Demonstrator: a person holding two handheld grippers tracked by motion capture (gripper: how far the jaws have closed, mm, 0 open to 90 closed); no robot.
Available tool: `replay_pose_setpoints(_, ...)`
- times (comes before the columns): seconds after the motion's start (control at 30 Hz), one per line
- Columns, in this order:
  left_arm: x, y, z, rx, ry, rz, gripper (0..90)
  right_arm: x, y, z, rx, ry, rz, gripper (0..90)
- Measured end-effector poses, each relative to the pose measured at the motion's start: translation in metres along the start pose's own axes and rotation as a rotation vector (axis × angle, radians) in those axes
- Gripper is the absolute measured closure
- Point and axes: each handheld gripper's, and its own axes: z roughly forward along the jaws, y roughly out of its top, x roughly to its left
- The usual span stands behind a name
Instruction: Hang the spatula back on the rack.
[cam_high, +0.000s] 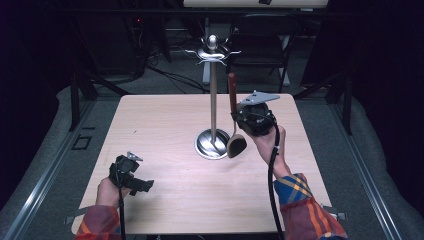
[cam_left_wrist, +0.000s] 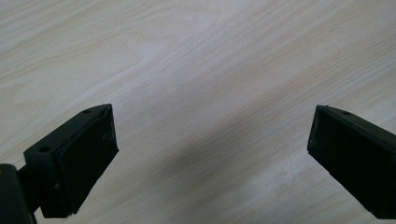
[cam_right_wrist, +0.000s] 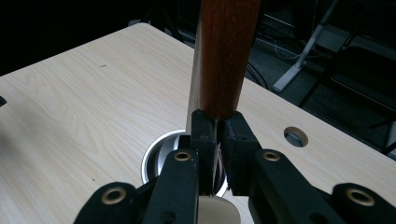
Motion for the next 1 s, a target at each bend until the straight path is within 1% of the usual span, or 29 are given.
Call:
replay_pose_setpoints(0.03, 0.0, 0.0, 0.0, 0.0, 0.001, 0.001, 1.3, 0.0, 0.001, -0.001, 0.004, 0.0, 0.001, 84.1)
replay_pose_setpoints(0.07, 0.0, 0.0, 0.0, 0.0, 0.001, 0.001, 1.3, 0.0, 0.002, -0.001, -0.008, -0.001, 0.004, 84.1)
replay_pose_setpoints(0.1, 0.0, 0.0, 0.0, 0.001, 0.001, 0.001, 1.3, 0.0, 0.003, -0.002, -0.005, 0.0, 0.003, 84.1)
replay_pose_setpoints(0.13, 0.0, 0.0, 0.0, 0.002, 0.001, 0.001, 1.2, 0.0, 0.004, -0.002, -0.014, -0.001, 0.005, 84.1)
replay_pose_setpoints(0.33, 0.0, 0.0, 0.0, 0.002, 0.002, 0.001, 1.3, -0.001, 0.007, -0.003, -0.019, 0.0, 0.002, 84.1)
replay_pose_setpoints(0.53, -0.001, 0.0, 0.0, 0.002, 0.001, 0.003, 1.3, -0.002, 0.012, -0.005, -0.037, -0.006, 0.013, 84.1)
replay_pose_setpoints(0.67, -0.001, 0.0, 0.0, 0.002, 0.0, 0.004, 1.3, -0.002, 0.018, -0.008, -0.041, -0.011, 0.007, 84.1)
replay_pose_setpoints(0.83, 0.0, 0.0, 0.001, 0.001, 0.0, 0.003, 1.3, -0.002, 0.024, -0.01, -0.057, -0.005, 0.009, 84.1)
replay_pose_setpoints(1.0, -0.001, 0.0, 0.0, 0.002, 0.0, 0.003, 1.3, -0.001, 0.028, -0.01, -0.056, -0.003, -0.002, 84.1)
